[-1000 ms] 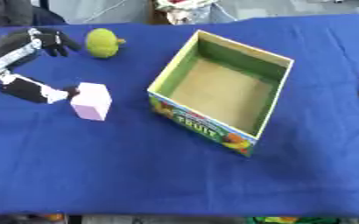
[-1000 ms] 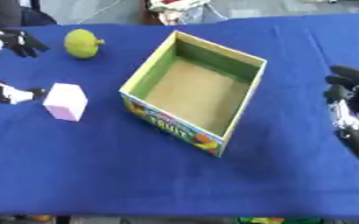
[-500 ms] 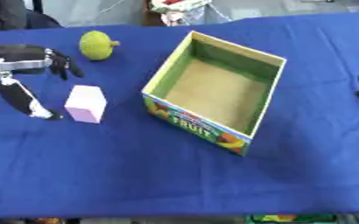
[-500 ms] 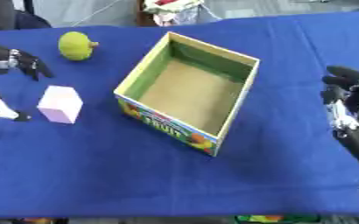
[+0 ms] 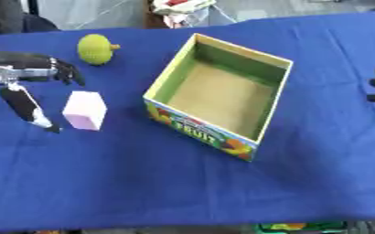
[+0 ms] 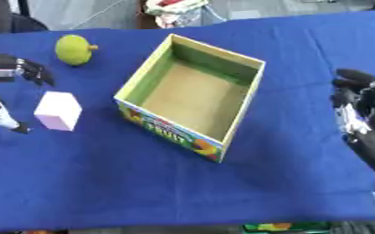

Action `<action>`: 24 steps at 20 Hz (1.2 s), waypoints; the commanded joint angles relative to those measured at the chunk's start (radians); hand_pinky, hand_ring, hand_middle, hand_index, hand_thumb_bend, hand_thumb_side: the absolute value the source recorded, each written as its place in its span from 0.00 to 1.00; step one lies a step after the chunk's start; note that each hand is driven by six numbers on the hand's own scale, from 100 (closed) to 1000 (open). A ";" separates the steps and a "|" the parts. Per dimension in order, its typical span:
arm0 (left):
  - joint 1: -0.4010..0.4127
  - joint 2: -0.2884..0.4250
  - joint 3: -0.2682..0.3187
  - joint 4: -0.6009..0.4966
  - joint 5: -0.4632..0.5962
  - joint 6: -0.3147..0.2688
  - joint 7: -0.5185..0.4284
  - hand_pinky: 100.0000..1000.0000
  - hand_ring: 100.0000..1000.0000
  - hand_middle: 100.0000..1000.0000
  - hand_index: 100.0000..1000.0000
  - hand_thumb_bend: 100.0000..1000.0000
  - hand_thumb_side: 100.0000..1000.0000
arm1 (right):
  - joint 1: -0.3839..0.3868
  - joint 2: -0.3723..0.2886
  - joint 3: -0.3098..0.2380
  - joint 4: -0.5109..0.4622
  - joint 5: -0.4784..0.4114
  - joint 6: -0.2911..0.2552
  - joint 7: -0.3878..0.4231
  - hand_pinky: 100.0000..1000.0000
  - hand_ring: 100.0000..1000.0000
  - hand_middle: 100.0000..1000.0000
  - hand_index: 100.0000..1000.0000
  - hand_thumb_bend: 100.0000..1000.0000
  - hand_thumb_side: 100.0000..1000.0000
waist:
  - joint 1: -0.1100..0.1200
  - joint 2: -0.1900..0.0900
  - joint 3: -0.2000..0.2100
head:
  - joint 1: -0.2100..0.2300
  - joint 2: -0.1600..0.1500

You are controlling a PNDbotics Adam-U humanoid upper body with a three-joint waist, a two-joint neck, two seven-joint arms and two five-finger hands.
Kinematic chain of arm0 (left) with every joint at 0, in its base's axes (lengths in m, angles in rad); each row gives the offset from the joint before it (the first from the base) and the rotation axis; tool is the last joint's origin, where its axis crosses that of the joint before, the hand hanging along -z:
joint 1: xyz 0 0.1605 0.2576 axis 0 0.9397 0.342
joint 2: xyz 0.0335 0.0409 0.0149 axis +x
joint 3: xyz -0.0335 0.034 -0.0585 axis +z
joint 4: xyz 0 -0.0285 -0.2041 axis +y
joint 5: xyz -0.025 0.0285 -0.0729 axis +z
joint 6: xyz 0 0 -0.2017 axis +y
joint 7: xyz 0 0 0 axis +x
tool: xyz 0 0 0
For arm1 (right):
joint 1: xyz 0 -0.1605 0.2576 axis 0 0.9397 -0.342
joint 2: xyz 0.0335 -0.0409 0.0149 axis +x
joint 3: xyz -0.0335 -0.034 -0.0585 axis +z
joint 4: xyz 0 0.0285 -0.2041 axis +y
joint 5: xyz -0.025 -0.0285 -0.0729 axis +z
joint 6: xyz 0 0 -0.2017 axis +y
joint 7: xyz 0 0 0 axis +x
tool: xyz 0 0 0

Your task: Pick up objects on the table and place them in the box.

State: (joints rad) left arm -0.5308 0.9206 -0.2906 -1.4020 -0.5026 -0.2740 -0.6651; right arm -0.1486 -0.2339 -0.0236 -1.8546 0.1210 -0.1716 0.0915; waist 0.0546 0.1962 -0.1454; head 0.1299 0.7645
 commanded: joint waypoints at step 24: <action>-0.061 -0.057 -0.002 0.095 -0.084 -0.029 0.143 0.65 0.55 0.51 0.63 0.41 0.06 | -0.005 -0.012 -0.001 -0.013 0.002 -0.001 0.000 0.71 0.81 0.81 0.81 0.00 0.50 | -0.003 -0.016 -0.003 | -0.010 -0.004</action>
State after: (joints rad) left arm -0.5804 0.8251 -0.3134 -1.2818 -0.5990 -0.3024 -0.5337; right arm -0.1481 -0.2337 -0.0237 -1.8546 0.1210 -0.1713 0.0916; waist 0.0532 0.1961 -0.1489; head 0.1217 0.7645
